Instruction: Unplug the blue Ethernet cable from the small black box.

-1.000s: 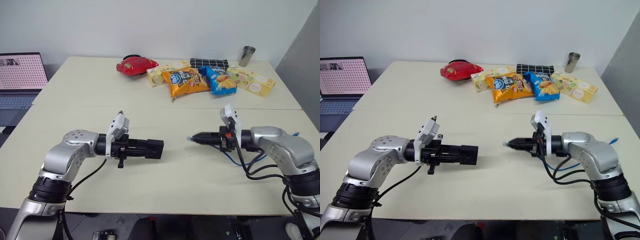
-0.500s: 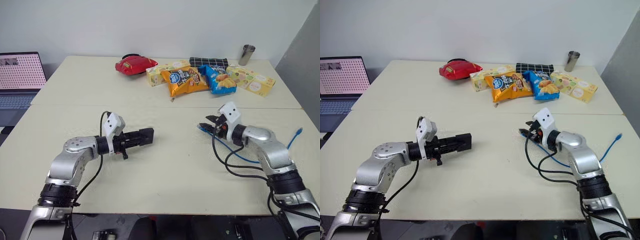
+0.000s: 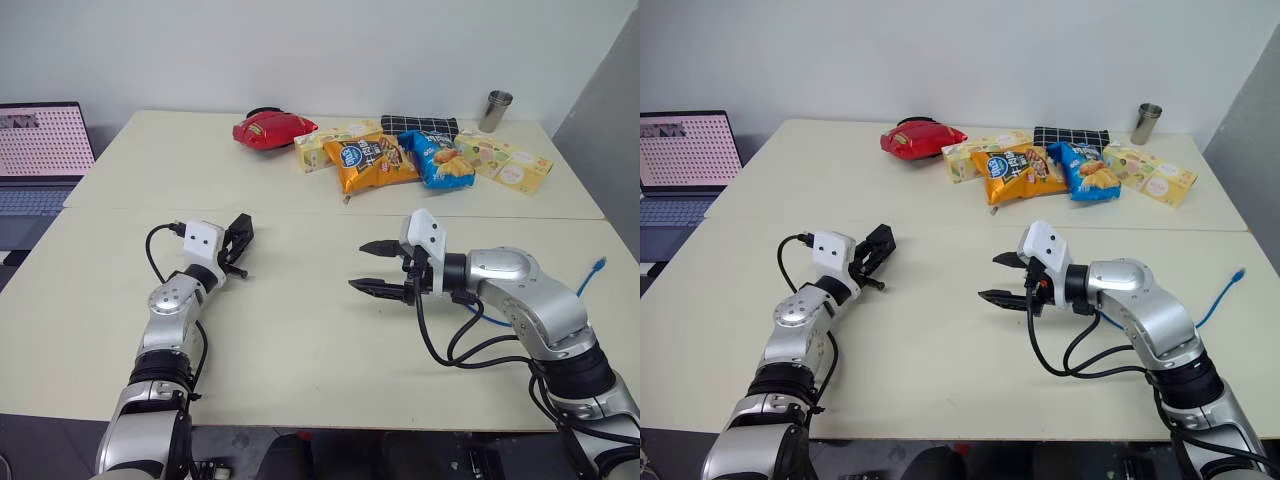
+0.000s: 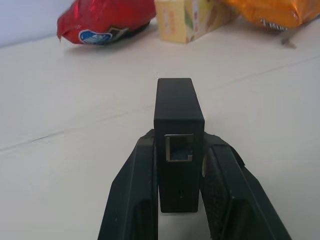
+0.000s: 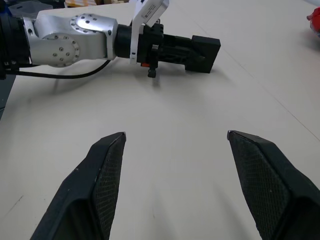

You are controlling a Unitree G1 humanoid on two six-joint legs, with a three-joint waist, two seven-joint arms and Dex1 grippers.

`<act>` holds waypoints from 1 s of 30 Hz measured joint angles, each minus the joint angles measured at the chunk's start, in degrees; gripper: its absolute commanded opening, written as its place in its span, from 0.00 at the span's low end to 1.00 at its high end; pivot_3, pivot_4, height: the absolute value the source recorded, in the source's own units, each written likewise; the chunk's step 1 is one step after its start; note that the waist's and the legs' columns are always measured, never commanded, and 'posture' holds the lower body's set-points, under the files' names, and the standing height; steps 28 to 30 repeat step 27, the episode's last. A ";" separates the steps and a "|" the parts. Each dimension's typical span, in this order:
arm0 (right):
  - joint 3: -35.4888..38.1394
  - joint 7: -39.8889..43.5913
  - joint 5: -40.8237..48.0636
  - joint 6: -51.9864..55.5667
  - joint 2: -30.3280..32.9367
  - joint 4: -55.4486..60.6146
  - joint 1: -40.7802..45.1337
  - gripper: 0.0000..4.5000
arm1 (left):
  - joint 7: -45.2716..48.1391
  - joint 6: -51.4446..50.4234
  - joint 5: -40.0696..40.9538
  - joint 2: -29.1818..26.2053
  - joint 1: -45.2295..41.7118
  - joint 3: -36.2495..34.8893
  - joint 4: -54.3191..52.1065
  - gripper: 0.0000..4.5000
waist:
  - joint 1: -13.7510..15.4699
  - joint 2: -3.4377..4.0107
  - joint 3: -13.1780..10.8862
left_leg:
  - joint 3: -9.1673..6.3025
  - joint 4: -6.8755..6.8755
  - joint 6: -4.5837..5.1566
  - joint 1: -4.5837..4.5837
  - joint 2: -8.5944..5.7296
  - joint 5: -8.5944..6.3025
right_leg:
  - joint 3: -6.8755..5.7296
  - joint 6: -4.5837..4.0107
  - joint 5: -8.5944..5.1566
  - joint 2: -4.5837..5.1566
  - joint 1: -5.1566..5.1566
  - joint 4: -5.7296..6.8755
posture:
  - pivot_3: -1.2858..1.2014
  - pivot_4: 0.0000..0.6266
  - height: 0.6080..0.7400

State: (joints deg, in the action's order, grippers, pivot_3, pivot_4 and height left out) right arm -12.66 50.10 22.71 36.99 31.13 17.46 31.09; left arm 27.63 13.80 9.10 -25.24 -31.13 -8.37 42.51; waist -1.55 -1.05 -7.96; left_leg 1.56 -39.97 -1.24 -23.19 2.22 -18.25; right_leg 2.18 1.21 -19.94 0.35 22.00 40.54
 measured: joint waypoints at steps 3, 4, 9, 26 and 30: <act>0.00 -0.10 -0.06 0.10 -0.01 0.00 0.01 0.78 | -0.57 -0.06 0.11 0.11 0.51 -1.00 1.40 0.47 | -0.15 0.00 0.00 | 0.01 0.00 0.00 0.04 0.01 0.00 | -0.01 0.00 0.00 0.00 0.06 0.21 | 0.52 0.24 1.00; 0.00 -0.14 -0.08 0.27 0.01 0.00 0.01 0.78 | -0.42 -0.35 0.35 0.09 1.24 -1.16 1.31 0.52 | -0.18 0.00 0.00 | 0.01 0.01 0.00 0.05 0.01 0.00 | -0.01 0.00 0.00 0.00 0.09 0.26 | 0.52 0.24 1.00; 0.10 -0.68 -0.01 1.63 0.10 0.52 -0.21 0.78 | 0.29 -4.75 2.43 -0.95 6.77 -3.16 -6.27 0.71 | -0.37 0.00 0.00 | -0.01 0.06 0.00 0.05 0.05 0.00 | -0.02 0.00 0.00 -0.01 0.18 0.32 | 0.52 0.24 1.00; 18.76 -0.95 5.57 7.03 14.14 3.94 -14.56 0.78 | 18.94 -37.39 11.39 -26.22 18.87 -5.73 -43.90 0.77 | 0.04 -0.09 -0.12 | -0.10 0.11 0.03 0.14 -0.12 -0.02 | 0.10 0.00 -0.01 0.03 -0.04 0.17 | 0.52 0.24 1.00; 19.37 -0.67 5.57 6.92 14.65 3.67 -14.66 0.78 | 20.09 -37.50 11.77 -26.92 17.79 -5.89 -44.08 0.77 | 0.01 -0.09 -0.12 | -0.07 0.11 0.03 0.15 -0.12 -0.02 | 0.13 0.00 -0.01 0.03 -0.04 0.17 | 0.52 0.24 1.00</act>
